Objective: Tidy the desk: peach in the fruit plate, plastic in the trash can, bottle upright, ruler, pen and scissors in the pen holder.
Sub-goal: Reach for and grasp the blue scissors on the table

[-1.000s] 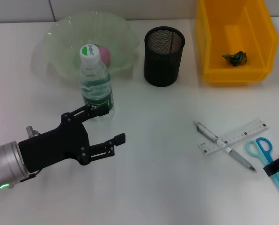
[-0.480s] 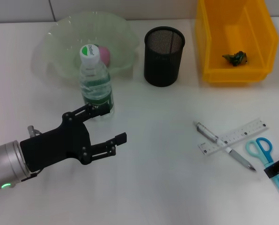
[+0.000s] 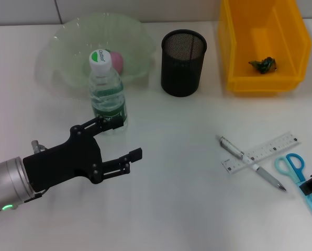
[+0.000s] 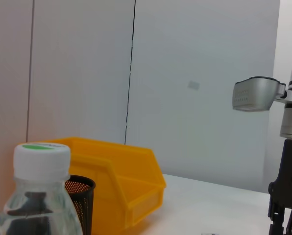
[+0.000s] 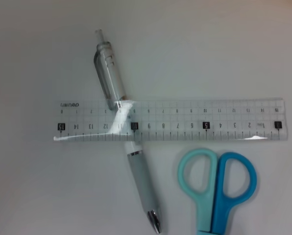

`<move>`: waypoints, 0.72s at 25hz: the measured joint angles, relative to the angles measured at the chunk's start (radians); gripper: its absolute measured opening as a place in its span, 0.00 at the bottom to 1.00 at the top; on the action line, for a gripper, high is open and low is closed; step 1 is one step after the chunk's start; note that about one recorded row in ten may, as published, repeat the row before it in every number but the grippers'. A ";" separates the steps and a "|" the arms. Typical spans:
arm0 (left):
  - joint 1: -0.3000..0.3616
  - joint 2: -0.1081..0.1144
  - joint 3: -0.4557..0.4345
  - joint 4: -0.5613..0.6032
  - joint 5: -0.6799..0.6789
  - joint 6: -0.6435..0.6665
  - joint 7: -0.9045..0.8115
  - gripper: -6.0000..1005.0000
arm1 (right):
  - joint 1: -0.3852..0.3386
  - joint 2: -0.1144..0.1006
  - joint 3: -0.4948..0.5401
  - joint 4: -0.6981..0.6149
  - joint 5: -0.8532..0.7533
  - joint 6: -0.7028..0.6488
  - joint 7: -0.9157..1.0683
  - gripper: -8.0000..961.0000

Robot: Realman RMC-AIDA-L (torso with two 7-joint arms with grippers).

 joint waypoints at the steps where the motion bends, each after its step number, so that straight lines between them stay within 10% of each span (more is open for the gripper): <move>1: 0.000 0.000 0.000 0.000 0.000 0.000 0.000 0.83 | 0.000 0.000 -0.003 0.002 0.001 0.000 0.000 0.54; 18: 0.003 -0.001 0.000 0.000 0.003 -0.003 0.000 0.83 | 0.000 0.003 -0.039 0.030 -0.002 0.021 0.008 0.43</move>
